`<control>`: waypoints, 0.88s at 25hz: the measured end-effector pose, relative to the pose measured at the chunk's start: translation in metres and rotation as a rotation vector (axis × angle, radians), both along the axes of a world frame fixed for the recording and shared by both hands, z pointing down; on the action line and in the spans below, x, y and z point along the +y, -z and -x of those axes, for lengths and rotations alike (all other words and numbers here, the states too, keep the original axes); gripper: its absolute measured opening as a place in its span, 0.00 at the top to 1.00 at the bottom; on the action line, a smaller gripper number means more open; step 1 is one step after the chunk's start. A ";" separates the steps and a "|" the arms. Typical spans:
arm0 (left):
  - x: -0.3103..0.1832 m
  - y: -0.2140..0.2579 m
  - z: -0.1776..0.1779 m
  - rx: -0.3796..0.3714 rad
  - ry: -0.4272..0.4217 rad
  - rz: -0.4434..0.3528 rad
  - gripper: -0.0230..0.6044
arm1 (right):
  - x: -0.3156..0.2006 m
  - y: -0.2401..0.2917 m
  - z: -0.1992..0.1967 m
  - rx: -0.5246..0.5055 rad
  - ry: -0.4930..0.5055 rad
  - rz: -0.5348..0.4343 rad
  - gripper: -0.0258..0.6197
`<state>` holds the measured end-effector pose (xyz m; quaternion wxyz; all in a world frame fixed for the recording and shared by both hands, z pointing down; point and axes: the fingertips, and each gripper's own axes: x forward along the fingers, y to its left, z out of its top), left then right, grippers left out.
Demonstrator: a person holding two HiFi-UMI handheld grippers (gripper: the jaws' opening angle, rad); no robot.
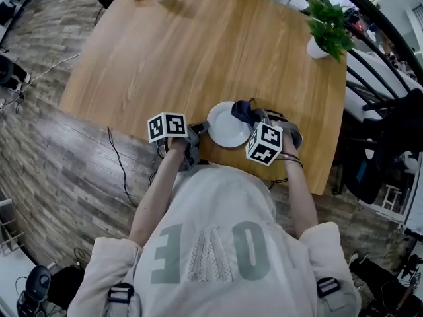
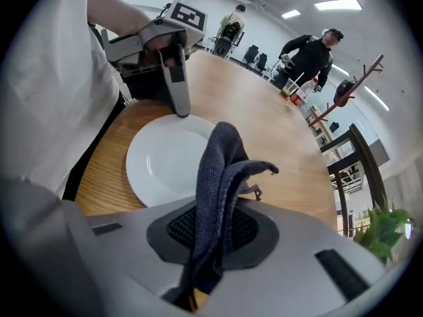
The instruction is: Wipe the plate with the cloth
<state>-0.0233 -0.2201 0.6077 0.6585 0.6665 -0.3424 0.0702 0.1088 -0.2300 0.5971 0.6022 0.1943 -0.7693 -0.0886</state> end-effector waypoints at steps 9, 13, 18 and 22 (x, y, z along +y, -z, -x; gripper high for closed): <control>-0.004 0.003 0.006 -0.022 0.053 -0.022 0.92 | 0.043 -0.002 0.016 0.016 0.050 0.122 0.87; -0.006 0.003 0.003 -0.033 0.049 -0.032 0.92 | 0.074 0.001 0.025 -0.076 0.036 0.322 0.87; -0.006 0.002 0.003 -0.035 0.050 -0.034 0.92 | 0.098 0.004 0.035 -0.127 0.048 0.443 0.87; -0.007 0.002 0.001 -0.033 0.048 -0.032 0.92 | 0.104 0.005 0.039 -0.152 0.054 0.476 0.87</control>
